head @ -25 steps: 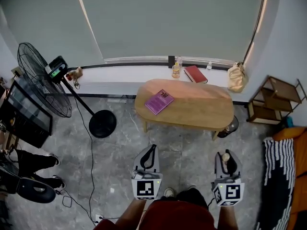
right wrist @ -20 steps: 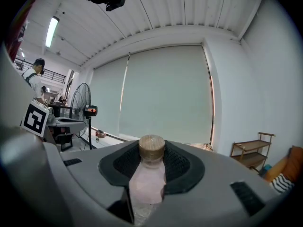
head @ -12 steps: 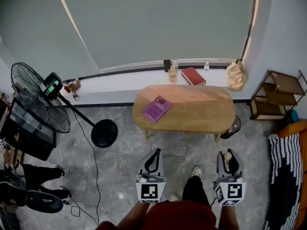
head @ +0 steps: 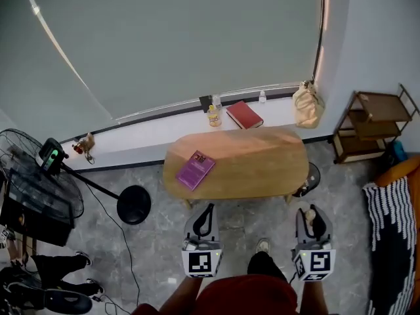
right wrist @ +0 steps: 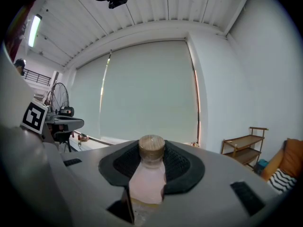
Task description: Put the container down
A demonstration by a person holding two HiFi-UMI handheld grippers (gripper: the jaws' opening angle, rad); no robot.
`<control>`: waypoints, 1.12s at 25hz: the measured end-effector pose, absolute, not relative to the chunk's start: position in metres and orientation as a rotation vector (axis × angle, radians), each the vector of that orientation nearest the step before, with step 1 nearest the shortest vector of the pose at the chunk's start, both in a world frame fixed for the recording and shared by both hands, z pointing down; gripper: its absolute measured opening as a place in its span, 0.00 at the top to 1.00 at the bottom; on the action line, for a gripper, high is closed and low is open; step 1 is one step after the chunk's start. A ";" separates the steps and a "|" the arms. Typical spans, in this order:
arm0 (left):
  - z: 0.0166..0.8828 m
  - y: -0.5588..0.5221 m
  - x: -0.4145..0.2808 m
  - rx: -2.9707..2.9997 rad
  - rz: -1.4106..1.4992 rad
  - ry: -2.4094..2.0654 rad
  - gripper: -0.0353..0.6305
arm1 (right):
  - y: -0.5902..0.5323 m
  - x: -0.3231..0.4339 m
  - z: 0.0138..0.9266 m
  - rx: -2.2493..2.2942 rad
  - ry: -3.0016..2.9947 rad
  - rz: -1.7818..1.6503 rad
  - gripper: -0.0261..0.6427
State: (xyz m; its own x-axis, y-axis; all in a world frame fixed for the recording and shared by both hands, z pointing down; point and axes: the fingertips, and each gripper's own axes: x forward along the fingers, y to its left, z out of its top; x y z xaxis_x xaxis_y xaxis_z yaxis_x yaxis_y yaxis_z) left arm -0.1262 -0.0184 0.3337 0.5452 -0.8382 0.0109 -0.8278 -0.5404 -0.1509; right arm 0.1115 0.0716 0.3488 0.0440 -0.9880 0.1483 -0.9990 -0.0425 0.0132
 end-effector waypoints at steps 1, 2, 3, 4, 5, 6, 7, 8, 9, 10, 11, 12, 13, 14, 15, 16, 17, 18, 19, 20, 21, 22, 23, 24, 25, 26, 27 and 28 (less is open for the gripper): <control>0.333 -0.028 -0.116 -2.655 -0.124 1.434 0.93 | 0.065 0.122 0.349 2.194 -2.083 0.155 0.76; 0.332 -0.036 -0.106 -2.663 -0.125 1.432 0.93 | 0.058 0.133 0.350 2.201 -2.072 0.170 0.76; 0.332 -0.044 -0.095 -2.670 -0.125 1.428 0.93 | 0.052 0.142 0.351 2.205 -2.058 0.196 0.76; 0.332 -0.052 -0.085 -2.677 -0.125 1.422 0.93 | 0.046 0.151 0.352 2.208 -2.044 0.226 0.76; 0.332 -0.061 -0.075 -2.684 -0.126 1.415 0.93 | 0.040 0.160 0.353 2.214 -2.033 0.240 0.76; 0.333 -0.069 -0.065 -2.692 -0.128 1.408 0.93 | 0.033 0.170 0.353 2.223 -2.029 0.232 0.76; 0.333 -0.077 -0.055 -2.699 -0.133 1.401 0.93 | 0.025 0.179 0.354 2.234 -2.028 0.213 0.76; 0.334 -0.085 -0.045 -2.706 -0.140 1.393 0.93 | 0.019 0.188 0.355 2.242 -2.026 0.201 0.76; 0.335 -0.092 -0.035 -2.710 -0.147 1.381 0.93 | 0.014 0.196 0.357 2.246 -2.022 0.203 0.76; 0.336 -0.098 -0.025 -2.712 -0.152 1.367 0.93 | 0.009 0.204 0.359 2.246 -2.017 0.217 0.76; 0.337 -0.104 -0.015 -2.714 -0.155 1.353 0.93 | 0.005 0.210 0.362 2.246 -2.012 0.233 0.76; 0.337 -0.109 -0.006 -2.719 -0.156 1.342 0.93 | 0.000 0.217 0.363 2.249 -2.007 0.240 0.76; 0.338 -0.115 0.002 -2.726 -0.156 1.336 0.93 | -0.005 0.225 0.363 2.255 -2.002 0.236 0.76; 0.339 -0.120 0.010 -2.733 -0.156 1.331 0.93 | -0.010 0.232 0.364 2.261 -1.998 0.229 0.76; 0.340 -0.124 0.018 -2.737 -0.158 1.326 0.93 | -0.014 0.238 0.364 2.265 -1.995 0.226 0.76; 0.341 -0.128 0.025 -2.740 -0.160 1.321 0.93 | -0.018 0.244 0.365 2.265 -1.994 0.226 0.76; 0.341 -0.131 0.031 -2.741 -0.160 1.317 0.93 | -0.021 0.249 0.366 2.264 -1.995 0.225 0.76; 0.342 -0.134 0.036 -2.741 -0.159 1.312 0.93 | -0.025 0.253 0.367 2.263 -1.997 0.225 0.76; 0.344 -0.137 0.041 -2.740 -0.160 1.308 0.93 | -0.029 0.257 0.367 2.262 -1.998 0.225 0.76; 0.345 -0.140 0.045 -2.739 -0.162 1.306 0.93 | -0.032 0.260 0.368 2.260 -1.999 0.226 0.76; 0.346 -0.143 0.048 -2.741 -0.161 1.308 0.93 | -0.036 0.263 0.369 2.256 -1.999 0.227 0.76; 0.348 -0.146 0.051 -2.744 -0.160 1.312 0.93 | -0.039 0.265 0.371 2.251 -1.999 0.229 0.76; 0.350 -0.149 0.052 -2.746 -0.160 1.315 0.93 | -0.043 0.267 0.373 2.245 -1.999 0.231 0.76; 0.351 -0.153 0.054 -2.744 -0.160 1.315 0.93 | -0.048 0.267 0.374 2.240 -2.000 0.231 0.76; 0.351 -0.158 0.055 -2.741 -0.157 1.314 0.93 | -0.053 0.267 0.374 2.237 -2.004 0.231 0.76; 0.352 -0.162 0.056 -2.739 -0.157 1.314 0.93 | -0.058 0.267 0.375 2.234 -2.006 0.231 0.76; 0.353 -0.167 0.056 -2.741 -0.160 1.311 0.93 | -0.064 0.266 0.376 2.228 -2.005 0.230 0.76; 0.355 -0.173 0.056 -2.744 -0.163 1.309 0.93 | -0.069 0.265 0.378 2.222 -2.004 0.230 0.76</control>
